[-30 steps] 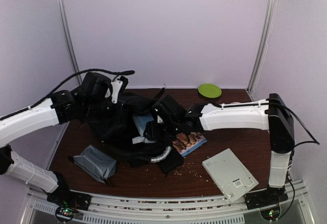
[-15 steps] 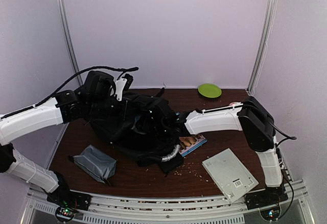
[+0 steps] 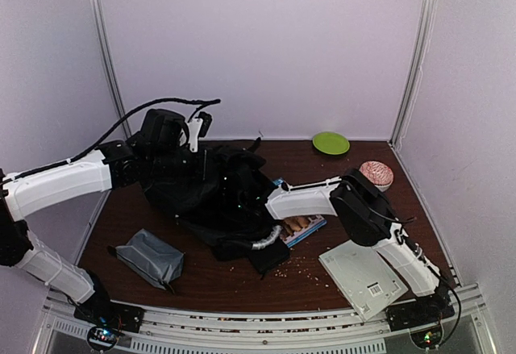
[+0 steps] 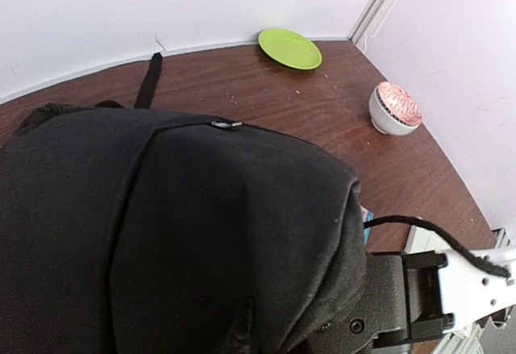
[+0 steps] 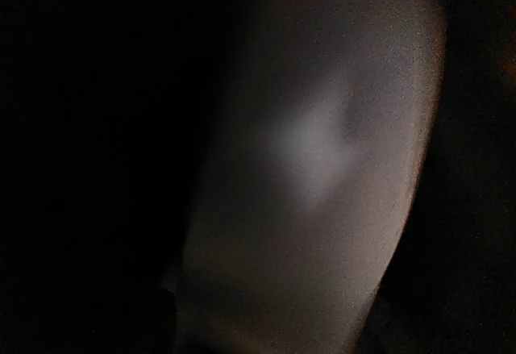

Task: Pack the student bag
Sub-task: Place the stationery in the student bag, then pick up the stationery from the center of the board.

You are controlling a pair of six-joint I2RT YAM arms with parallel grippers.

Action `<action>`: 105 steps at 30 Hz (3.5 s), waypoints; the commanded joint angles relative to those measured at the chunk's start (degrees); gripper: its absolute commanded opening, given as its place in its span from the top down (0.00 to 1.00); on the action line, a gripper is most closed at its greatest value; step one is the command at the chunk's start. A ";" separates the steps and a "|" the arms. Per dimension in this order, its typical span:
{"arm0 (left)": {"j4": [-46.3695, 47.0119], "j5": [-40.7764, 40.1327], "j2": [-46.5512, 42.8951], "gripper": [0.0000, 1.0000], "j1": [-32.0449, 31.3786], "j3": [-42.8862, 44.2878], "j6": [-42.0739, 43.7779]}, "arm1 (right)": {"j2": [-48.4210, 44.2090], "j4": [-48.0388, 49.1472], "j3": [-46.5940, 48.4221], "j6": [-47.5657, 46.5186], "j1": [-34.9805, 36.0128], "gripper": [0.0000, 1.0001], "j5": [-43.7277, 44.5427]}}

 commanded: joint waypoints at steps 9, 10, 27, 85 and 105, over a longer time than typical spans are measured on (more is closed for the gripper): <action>7.25 2.75 -1.09 1.00 -1.81 3.50 -0.62 | -8.72 5.31 -2.06 -4.04 -0.02 0.00 -11.26; 7.06 1.95 -1.39 1.00 -1.38 3.29 -1.11 | -10.32 5.66 -4.57 -4.43 -0.02 0.00 -11.09; 6.58 -0.80 -3.07 1.00 6.26 0.31 -10.00 | -26.10 -4.48 -21.39 -15.04 -0.62 0.01 -14.84; -0.38 -7.85 -15.26 1.00 15.48 -13.43 -10.12 | -46.02 -18.30 -58.73 -28.48 -0.11 0.54 -7.74; 1.15 -6.35 -15.03 1.00 15.44 -15.47 -10.69 | -54.63 -19.94 -60.67 -25.17 3.03 1.00 -7.02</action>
